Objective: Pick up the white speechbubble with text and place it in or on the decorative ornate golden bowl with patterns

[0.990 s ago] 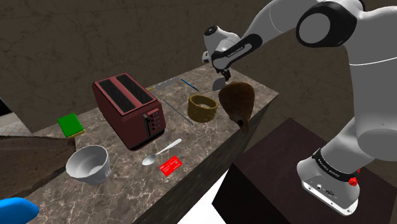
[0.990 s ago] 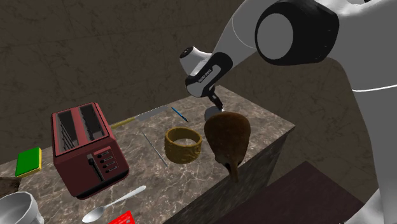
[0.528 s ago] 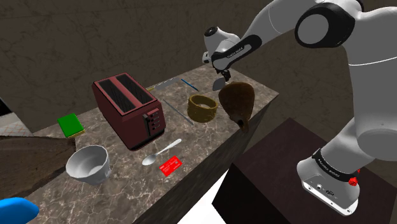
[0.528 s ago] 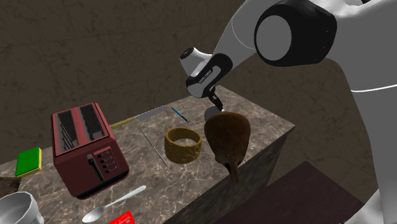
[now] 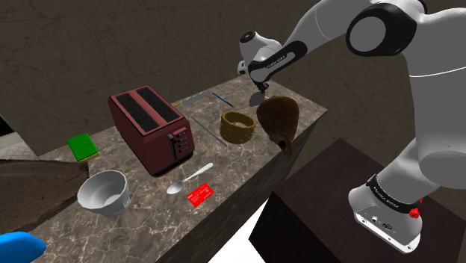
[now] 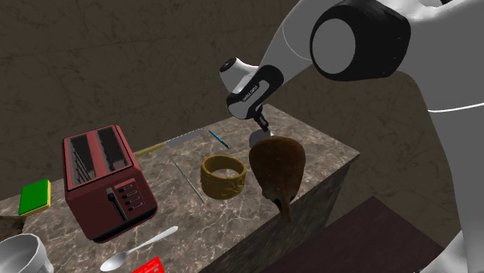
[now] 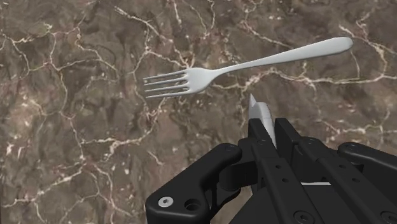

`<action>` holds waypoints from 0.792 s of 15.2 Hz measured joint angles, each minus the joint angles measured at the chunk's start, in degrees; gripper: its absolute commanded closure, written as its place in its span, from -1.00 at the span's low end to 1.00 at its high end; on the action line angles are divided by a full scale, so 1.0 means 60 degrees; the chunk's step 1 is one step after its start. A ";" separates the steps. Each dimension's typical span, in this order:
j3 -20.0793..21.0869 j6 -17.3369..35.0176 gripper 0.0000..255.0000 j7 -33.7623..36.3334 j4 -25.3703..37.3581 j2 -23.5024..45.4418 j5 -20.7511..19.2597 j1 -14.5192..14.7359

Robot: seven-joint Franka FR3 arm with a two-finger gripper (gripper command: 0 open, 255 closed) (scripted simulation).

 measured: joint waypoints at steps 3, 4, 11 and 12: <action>0.0003 -0.0030 1.00 -0.0025 -0.0003 -0.0039 0.0007 -0.0003; 0.0010 -0.0092 1.00 -0.0056 0.0012 -0.0090 0.0022 0.0000; 0.0040 -0.0550 1.00 -0.0340 -0.0025 -0.0649 0.0108 0.0000; 0.0048 -0.0632 1.00 -0.0366 -0.0015 -0.0720 0.0122 0.0016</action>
